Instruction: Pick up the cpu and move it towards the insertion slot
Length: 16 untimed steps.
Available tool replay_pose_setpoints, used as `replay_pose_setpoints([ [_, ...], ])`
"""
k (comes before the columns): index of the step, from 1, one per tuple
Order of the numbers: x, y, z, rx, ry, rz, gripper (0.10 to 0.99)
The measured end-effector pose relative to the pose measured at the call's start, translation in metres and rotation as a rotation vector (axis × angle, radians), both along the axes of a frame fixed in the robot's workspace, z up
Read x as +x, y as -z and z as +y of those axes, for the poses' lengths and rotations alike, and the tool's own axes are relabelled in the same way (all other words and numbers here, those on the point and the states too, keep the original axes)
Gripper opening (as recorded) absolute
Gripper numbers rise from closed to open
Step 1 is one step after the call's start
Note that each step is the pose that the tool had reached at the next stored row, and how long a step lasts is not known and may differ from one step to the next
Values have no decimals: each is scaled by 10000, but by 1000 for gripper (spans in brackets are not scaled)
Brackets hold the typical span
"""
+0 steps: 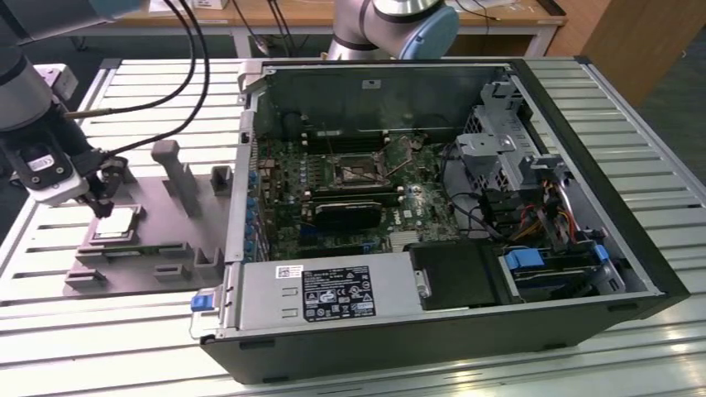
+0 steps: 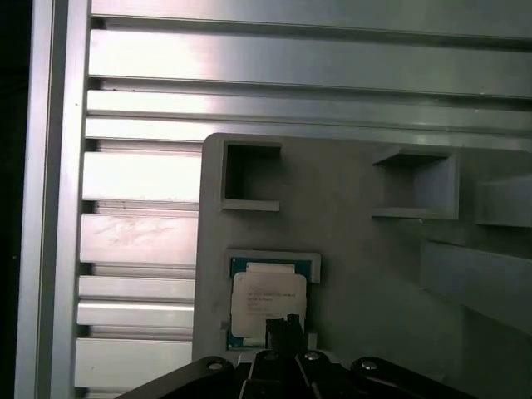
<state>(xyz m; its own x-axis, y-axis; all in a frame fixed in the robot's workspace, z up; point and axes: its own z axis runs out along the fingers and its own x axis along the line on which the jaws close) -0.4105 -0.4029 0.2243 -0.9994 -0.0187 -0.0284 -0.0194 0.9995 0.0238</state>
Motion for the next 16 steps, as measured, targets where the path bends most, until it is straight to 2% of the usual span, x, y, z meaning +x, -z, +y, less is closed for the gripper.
replay_pose_setpoints([
  [12, -22, 175, 0, -1, 0, -2, 102],
  [16, -30, 208, 0, -2, 0, 0, 102],
])
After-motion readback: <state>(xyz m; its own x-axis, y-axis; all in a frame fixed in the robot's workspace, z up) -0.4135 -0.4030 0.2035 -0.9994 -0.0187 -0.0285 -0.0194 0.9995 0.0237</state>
